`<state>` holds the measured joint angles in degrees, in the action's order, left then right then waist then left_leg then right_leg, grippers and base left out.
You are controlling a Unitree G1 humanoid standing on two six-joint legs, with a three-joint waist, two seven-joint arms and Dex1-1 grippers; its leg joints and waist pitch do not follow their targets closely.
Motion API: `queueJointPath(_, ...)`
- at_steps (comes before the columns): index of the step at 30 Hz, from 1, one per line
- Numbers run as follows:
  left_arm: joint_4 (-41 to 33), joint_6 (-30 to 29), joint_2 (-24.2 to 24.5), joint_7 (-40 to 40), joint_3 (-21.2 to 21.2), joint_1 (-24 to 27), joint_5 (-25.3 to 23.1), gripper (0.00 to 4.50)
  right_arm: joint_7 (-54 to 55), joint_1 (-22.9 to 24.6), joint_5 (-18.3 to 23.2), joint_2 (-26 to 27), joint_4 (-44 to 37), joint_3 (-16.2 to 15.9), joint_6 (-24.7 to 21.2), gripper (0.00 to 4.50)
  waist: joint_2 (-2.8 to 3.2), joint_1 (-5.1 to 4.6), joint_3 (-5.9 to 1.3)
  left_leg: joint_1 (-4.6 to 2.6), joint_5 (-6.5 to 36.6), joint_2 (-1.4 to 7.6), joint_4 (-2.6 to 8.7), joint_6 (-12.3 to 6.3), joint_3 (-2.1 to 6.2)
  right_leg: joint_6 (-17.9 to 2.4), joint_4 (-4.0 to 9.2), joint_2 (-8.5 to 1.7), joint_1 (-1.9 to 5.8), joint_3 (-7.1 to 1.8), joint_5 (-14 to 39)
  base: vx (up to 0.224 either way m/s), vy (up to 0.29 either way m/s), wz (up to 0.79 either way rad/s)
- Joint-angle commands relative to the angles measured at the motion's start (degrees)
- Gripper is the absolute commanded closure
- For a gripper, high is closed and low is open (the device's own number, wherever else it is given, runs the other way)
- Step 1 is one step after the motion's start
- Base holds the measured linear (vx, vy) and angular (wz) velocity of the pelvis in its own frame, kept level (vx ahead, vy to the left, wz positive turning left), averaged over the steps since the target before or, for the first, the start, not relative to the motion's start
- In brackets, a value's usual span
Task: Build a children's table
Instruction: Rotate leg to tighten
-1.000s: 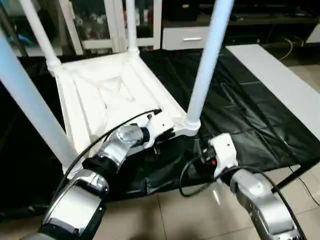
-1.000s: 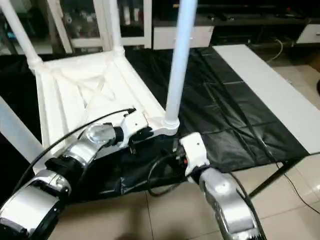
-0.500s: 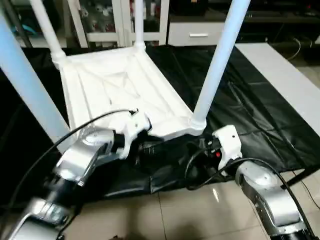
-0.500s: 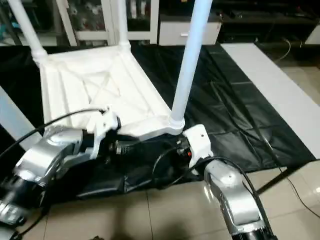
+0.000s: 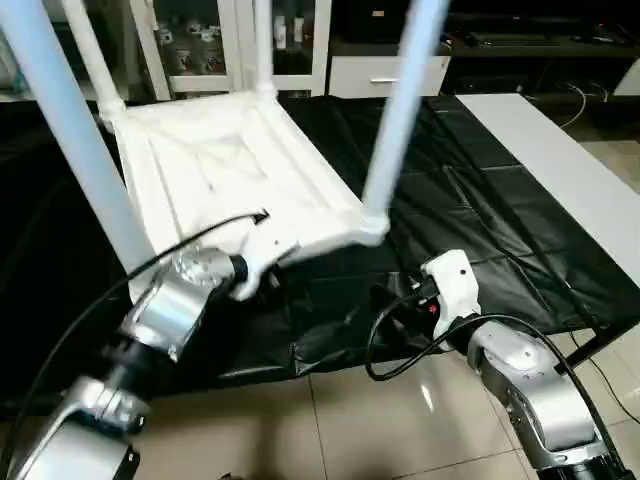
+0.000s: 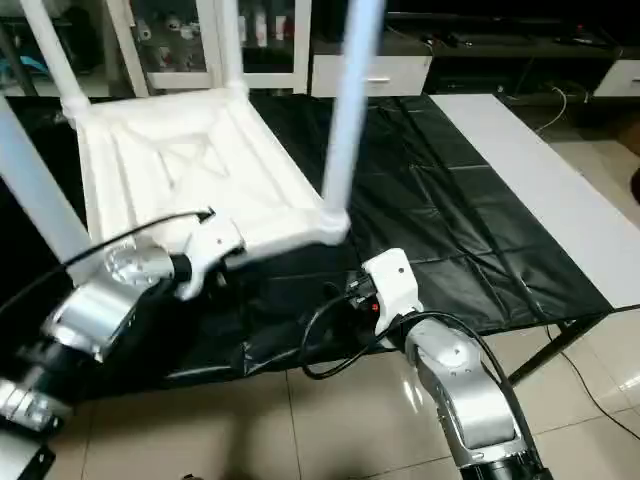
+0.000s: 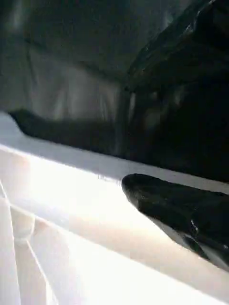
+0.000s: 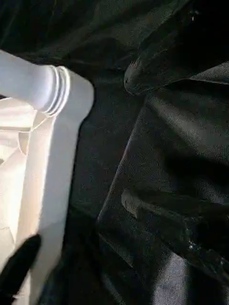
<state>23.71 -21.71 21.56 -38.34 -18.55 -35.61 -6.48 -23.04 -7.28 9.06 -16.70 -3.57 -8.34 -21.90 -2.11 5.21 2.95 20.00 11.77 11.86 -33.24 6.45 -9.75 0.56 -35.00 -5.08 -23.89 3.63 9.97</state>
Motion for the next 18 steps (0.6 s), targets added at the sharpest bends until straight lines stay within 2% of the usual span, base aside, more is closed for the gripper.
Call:
queueJointPath(1,4.0,4.3,-2.6,4.2,-0.3,-1.8,-1.6,1.02,-0.3,-0.5,-0.5,-0.4,0.7,0.5,0.5,1.15,0.10,0.40,-3.50,0.34,8.6,0.65,3.89,-0.39,-0.07,-8.4,4.22,-2.35,3.29,-2.43,11.7,0.000,0.000,0.00)
queueJointPath(2,5.5,6.8,-3.5,5.2,-0.2,-2.3,-2.4,1.02,-0.2,-0.5,-0.6,-0.4,0.7,0.4,0.6,1.15,0.21,0.53,-3.58,0.18,8.2,0.68,3.81,-0.55,-0.10,-8.8,4.18,-2.39,3.20,-2.45,10.5,0.000,0.000,0.00)
queueJointPath(3,6.4,9.8,-4.6,5.2,0.0,-2.7,-2.2,0.90,-0.2,-0.5,-0.6,-0.4,0.6,0.4,0.5,1.15,0.20,0.64,-3.71,0.18,6.8,0.71,3.60,-0.85,-0.11,-9.8,3.74,-2.34,3.26,-2.50,7.0,0.000,0.000,0.00)
queueJointPath(4,6.1,10.9,-5.9,4.6,1.0,-2.5,-0.8,0.80,-0.2,-0.4,-0.7,-0.3,0.5,0.3,0.6,1.15,0.39,0.76,-3.88,0.43,4.9,0.67,3.48,-1.15,-0.03,-10.8,3.25,-2.32,3.56,-2.47,3.2,0.000,0.000,0.00)
queueJointPath(5,5.3,11.0,-7.0,3.9,2.0,-2.3,0.7,0.72,-0.2,-0.3,-0.8,-0.4,0.4,0.3,0.6,1.15,0.30,0.78,-3.94,0.42,4.1,0.66,3.36,-1.26,-0.05,-11.3,3.10,-2.29,3.56,-2.42,1.5,0.000,0.000,0.00)
queueJointPath(6,3.2,11.4,-8.0,2.4,2.9,-1.4,3.3,0.66,-0.3,-0.2,-0.9,-0.4,0.2,0.3,0.7,1.15,0.57,0.88,-4.10,0.31,2.8,0.68,3.15,-1.51,-0.06,-12.7,2.67,-2.30,3.61,-2.39,-1.8,0.000,0.000,0.00)
queueJointPath(7,0.4,11.5,-8.6,0.1,3.9,0.0,6.3,0.58,-0.2,0.1,-0.9,-0.4,0.0,0.4,0.7,1.15,0.27,0.87,-4.02,0.51,2.4,0.63,3.08,-1.91,-0.13,-13.8,2.55,-2.37,3.80,-2.38,-3.3,0.000,0.000,0.00)
queueJointPath(8,-2.9,10.6,-9.0,-2.4,5.0,1.8,9.5,0.58,-0.1,0.3,-0.9,-0.4,-0.3,0.5,0.7,1.15,0.72,0.93,-4.03,0.45,2.5,0.63,3.07,-1.98,-0.13,-14.1,2.51,-2.36,3.77,-2.36,-3.5,0.000,0.000,0.00)
queueJointPath(9,-6.7,9.0,-8.8,-5.9,6.0,4.3,13.4,0.47,0.0,0.6,-0.8,-0.4,-0.7,0.7,0.7,1.15,0.19,0.82,-3.89,0.75,3.0,0.72,3.14,-2.18,-0.23,-14.9,2.52,-2.60,4.05,-2.41,-3.3,0.000,0.000,0.00)
queueJointPath(10,-10.4,6.9,-8.2,-9.4,6.7,6.8,17.0,0.35,0.0,0.9,-0.8,-0.4,-1.0,0.8,0.7,1.15,0.57,0.78,-3.71,0.72,4.8,0.75,3.30,-2.07,-0.27,-14.6,2.81,-2.64,3.99,-2.34,-0.4,0.000,0.000,0.00)
queueJointPath(11,-14.1,5.0,-7.0,-12.6,7.6,9.8,20.7,0.28,0.1,1.3,-0.6,-0.4,-1.4,1.1,0.8,1.15,0.44,0.69,-3.80,0.65,5.3,0.88,3.33,-1.85,-0.27,-14.7,2.68,-2.80,4.07,-2.37,0.4,0.000,0.000,0.00)
queueJointPath(12,-17.9,3.1,-5.7,-15.5,9.4,13.5,25.2,0.23,0.1,1.6,-0.4,-0.4,-1.8,1.3,1.0,1.15,0.75,0.38,-3.58,0.73,6.6,0.92,3.47,-1.78,-0.31,-14.5,2.90,-2.66,3.83,-2.44,2.3,0.000,0.000,0.00)
queueJointPath(13,-20.3,1.9,-4.8,-17.1,10.6,15.8,28.0,0.17,0.1,1.8,-0.3,-0.4,-2.0,1.4,1.1,1.15,0.74,-0.05,-3.42,0.78,8.1,0.89,3.69,-1.60,-0.37,-13.9,3.14,-2.42,3.76,-2.42,4.5,0.000,0.000,0.00)
queueJointPath(14,-22.2,1.3,-3.8,-18.4,12.3,18.3,31.0,0.08,0.1,2.1,-0.2,-0.3,-2.2,1.5,1.3,1.15,0.84,-0.06,-3.49,0.44,8.9,0.89,3.60,-1.44,-0.43,-13.7,3.14,-2.35,3.54,-2.41,5.4,0.000,0.000,0.00)
queueJointPath(15,-23.5,0.7,-2.6,-19.4,13.7,20.4,32.8,0.03,-0.1,2.2,0.0,-0.2,-2.3,1.5,1.4,1.15,0.97,-0.28,-3.23,0.50,10.6,0.89,3.84,-1.37,-0.49,-12.9,3.56,-2.21,3.38,-2.45,8.1,0.000,0.000,0.00)
queueJointPath(16,-24.4,0.2,-1.0,-20.5,15.1,22.5,33.9,0.03,-0.3,2.2,0.1,-0.2,-2.4,1.6,1.7,1.15,1.13,-0.24,-3.18,0.13,12.6,0.97,3.88,-0.99,-0.45,-12.3,3.81,-2.21,3.08,-2.47,10.6,0.000,0.000,0.00)
queueJointPath(17,-25.1,-0.2,0.8,-21.6,16.3,24.4,34.5,0.03,-0.5,2.2,0.3,-0.2,-2.4,1.5,1.8,1.15,1.05,-0.33,-3.03,0.23,13.4,0.96,4.10,-0.88,-0.43,-11.6,3.98,-2.04,3.07,-2.43,12.0,0.000,0.000,0.00)
queueJointPath(18,-25.1,-0.2,0.8,-21.6,16.3,24.4,34.5,0.03,-0.5,2.2,0.3,-0.2,-2.4,1.5,1.8,1.15,1.27,-0.34,-2.73,-0.07,15.8,0.94,4.31,-0.59,-0.42,-10.3,4.46,-1.87,2.70,-2.38,15.7,0.000,0.000,0.00)
